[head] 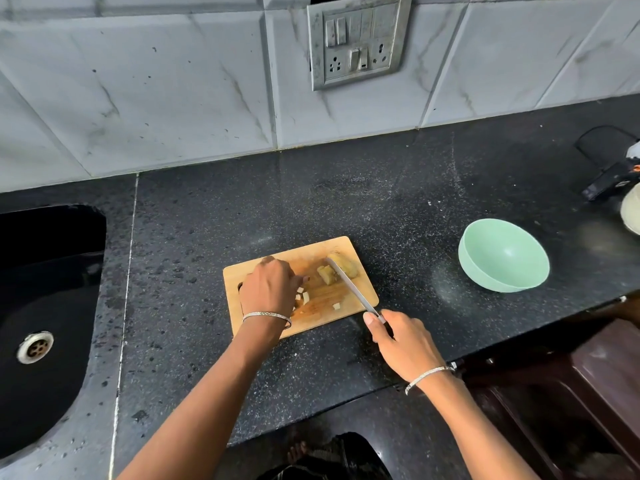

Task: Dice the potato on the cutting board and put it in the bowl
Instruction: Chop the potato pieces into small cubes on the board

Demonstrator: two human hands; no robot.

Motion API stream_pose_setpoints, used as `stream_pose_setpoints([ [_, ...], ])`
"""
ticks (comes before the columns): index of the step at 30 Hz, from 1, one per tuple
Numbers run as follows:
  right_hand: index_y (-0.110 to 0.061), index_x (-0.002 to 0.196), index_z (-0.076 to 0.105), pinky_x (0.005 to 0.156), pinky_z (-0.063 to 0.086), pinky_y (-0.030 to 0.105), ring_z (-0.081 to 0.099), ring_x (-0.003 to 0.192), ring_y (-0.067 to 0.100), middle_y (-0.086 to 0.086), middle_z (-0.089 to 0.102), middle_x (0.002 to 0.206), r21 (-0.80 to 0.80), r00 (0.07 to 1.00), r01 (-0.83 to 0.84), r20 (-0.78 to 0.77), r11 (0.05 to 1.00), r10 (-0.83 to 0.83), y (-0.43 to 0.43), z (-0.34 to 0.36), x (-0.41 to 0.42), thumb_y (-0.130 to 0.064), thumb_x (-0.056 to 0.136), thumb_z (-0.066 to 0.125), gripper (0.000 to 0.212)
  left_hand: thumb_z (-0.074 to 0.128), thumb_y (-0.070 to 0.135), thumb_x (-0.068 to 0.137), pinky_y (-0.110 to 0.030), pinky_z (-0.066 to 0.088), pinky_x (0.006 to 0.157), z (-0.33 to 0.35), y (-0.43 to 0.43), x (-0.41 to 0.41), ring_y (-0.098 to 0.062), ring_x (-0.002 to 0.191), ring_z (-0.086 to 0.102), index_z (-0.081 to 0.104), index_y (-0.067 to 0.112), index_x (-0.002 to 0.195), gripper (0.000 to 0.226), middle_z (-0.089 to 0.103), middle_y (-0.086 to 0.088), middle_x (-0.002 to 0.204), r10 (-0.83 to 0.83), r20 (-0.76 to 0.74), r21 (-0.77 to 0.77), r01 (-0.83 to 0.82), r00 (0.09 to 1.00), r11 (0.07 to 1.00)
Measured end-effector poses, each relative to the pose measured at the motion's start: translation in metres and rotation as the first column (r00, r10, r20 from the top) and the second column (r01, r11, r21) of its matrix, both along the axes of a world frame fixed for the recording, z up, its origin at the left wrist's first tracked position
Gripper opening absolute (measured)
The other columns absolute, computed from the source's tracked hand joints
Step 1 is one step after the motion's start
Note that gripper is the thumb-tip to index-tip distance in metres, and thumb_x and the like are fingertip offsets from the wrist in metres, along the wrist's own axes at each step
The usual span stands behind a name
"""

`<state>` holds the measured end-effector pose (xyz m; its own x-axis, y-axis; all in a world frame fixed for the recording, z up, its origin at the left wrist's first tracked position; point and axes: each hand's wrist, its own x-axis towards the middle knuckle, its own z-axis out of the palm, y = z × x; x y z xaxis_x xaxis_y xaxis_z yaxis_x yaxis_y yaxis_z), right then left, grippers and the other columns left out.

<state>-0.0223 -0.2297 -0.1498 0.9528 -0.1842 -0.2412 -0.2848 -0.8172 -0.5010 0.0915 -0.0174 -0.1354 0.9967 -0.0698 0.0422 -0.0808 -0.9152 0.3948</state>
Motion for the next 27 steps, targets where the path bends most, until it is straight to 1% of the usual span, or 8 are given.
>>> stream_pose_setpoints([
  [3,-0.025,0.077,0.053,0.073,0.05,0.043,0.061,0.077,0.027,-0.002,0.066,0.077,0.013,1.0,0.015,0.012,1.0,-0.015,0.001,0.0,0.001,-0.068,0.09,0.027,0.052,0.071,0.046,0.081,-0.028,0.042,0.059,0.005,-0.011,-0.009,-0.018,0.077,0.06,0.07,0.025,0.087,0.021,0.06,0.005,0.09,-0.144,0.04,-0.049,0.146,0.989,0.988],
  [5,-0.025,0.078,0.053,0.074,0.05,0.043,0.061,0.078,0.027,-0.002,0.066,0.078,0.016,1.0,0.015,0.012,1.0,-0.016,0.002,0.0,0.002,-0.067,0.091,0.028,0.051,0.075,0.043,0.078,-0.026,0.044,0.063,0.003,-0.021,-0.015,-0.012,0.081,0.06,0.07,0.03,0.092,0.019,0.064,0.009,0.093,-0.286,-0.059,-0.078,0.281,0.956,0.956],
  [7,-0.024,0.079,0.054,0.074,0.05,0.043,0.061,0.079,0.027,-0.003,0.067,0.08,0.015,1.0,0.014,0.013,1.0,-0.014,0.002,0.0,0.002,-0.067,0.092,0.027,0.052,0.079,0.041,0.073,-0.029,0.052,0.069,-0.004,-0.029,-0.021,-0.012,0.083,0.062,0.071,0.031,0.094,0.024,0.066,0.009,0.095,-0.339,-0.151,-0.107,0.326,0.929,0.939],
  [10,-0.025,0.08,0.054,0.073,0.05,0.044,0.061,0.078,0.026,-0.003,0.067,0.081,0.015,1.0,0.023,0.016,1.0,-0.023,0.002,-0.002,0.002,-0.071,0.088,0.022,0.056,0.077,0.037,0.075,-0.035,0.057,0.069,-0.011,-0.035,-0.026,-0.014,0.083,0.065,0.07,0.029,0.089,0.017,0.068,0.009,0.093,-0.309,-0.144,-0.09,0.299,0.94,0.95],
  [15,-0.025,0.082,0.054,0.076,0.05,0.044,0.061,0.082,0.025,-0.004,0.068,0.085,0.022,1.0,0.025,0.009,0.999,-0.025,0.001,-0.004,0.001,-0.071,0.087,0.021,0.057,0.065,0.025,0.08,-0.034,0.052,0.067,-0.009,-0.02,-0.023,-0.018,0.084,0.063,0.069,0.024,0.087,0.008,0.065,0.006,0.092,-0.229,-0.053,-0.058,0.226,0.972,0.972],
  [21,-0.024,0.084,0.056,0.079,0.049,0.043,0.061,0.086,0.027,-0.003,0.068,0.088,0.017,1.0,0.021,-0.014,1.0,-0.021,0.004,-0.006,0.004,-0.063,0.094,0.028,0.049,0.06,0.033,0.074,-0.033,0.052,0.067,-0.004,0.011,-0.015,-0.021,0.083,0.064,0.072,0.027,0.093,0.023,0.057,0.005,0.101,-0.138,-0.054,-0.03,0.136,0.989,0.99],
  [24,-0.025,0.083,0.056,0.078,0.05,0.043,0.062,0.083,0.028,-0.002,0.068,0.087,0.034,0.999,0.033,-0.023,0.999,-0.033,0.008,-0.008,0.006,-0.065,0.093,0.028,0.05,0.061,0.046,0.075,-0.031,0.049,0.065,-0.002,0.009,-0.014,-0.022,0.083,0.063,0.072,0.025,0.088,0.027,0.058,0.003,0.099,-0.099,-0.007,-0.082,0.098,0.995,0.992],
  [27,-0.025,0.083,0.057,0.078,0.05,0.043,0.062,0.084,0.028,-0.002,0.068,0.088,0.043,0.998,0.041,-0.046,0.998,-0.039,0.01,-0.009,0.008,-0.066,0.092,0.028,0.051,0.066,0.047,0.079,-0.03,0.046,0.067,-0.001,-0.006,-0.01,-0.021,0.09,0.061,0.069,0.027,0.091,0.024,0.063,0.004,0.097,-0.095,0.042,-0.123,0.099,0.995,0.987],
])
